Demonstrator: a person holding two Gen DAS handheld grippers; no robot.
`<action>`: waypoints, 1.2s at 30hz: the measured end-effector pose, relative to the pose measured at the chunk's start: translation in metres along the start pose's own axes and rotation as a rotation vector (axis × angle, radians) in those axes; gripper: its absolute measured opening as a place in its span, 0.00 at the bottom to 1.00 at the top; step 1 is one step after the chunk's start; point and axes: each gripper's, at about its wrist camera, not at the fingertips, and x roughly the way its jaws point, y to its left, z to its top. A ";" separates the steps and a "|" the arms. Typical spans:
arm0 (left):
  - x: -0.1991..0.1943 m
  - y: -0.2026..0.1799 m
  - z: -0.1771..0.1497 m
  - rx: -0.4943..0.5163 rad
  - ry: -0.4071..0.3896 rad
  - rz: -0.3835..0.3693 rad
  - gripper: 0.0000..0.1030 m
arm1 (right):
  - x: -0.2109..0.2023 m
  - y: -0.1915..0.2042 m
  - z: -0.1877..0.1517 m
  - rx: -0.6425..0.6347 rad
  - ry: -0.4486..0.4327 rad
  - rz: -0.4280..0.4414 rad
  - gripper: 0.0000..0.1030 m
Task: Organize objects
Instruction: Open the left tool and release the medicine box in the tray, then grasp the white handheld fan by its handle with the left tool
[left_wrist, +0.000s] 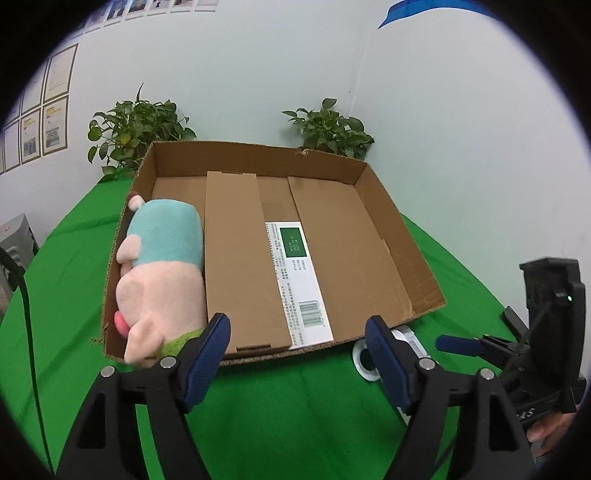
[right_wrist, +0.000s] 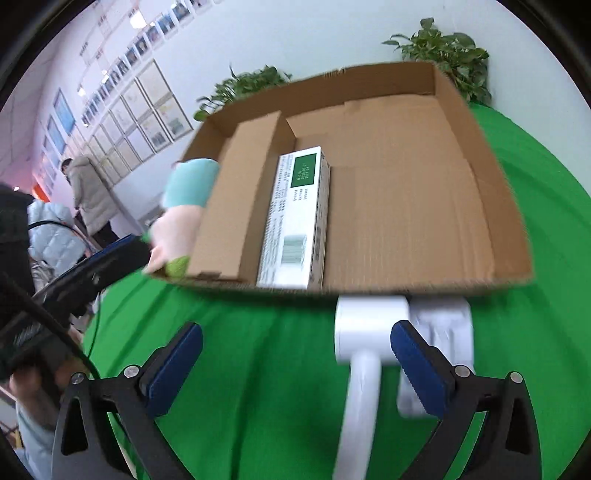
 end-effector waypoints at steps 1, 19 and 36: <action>-0.007 -0.003 -0.002 0.007 0.002 0.006 0.73 | -0.014 -0.002 -0.010 -0.001 -0.011 0.007 0.99; -0.093 -0.044 -0.011 0.096 0.073 0.053 0.78 | -0.142 -0.021 -0.093 -0.087 0.009 0.005 0.99; 0.076 -0.041 -0.054 -0.203 0.299 -0.356 0.77 | -0.094 -0.006 -0.103 -0.158 -0.059 -0.162 0.90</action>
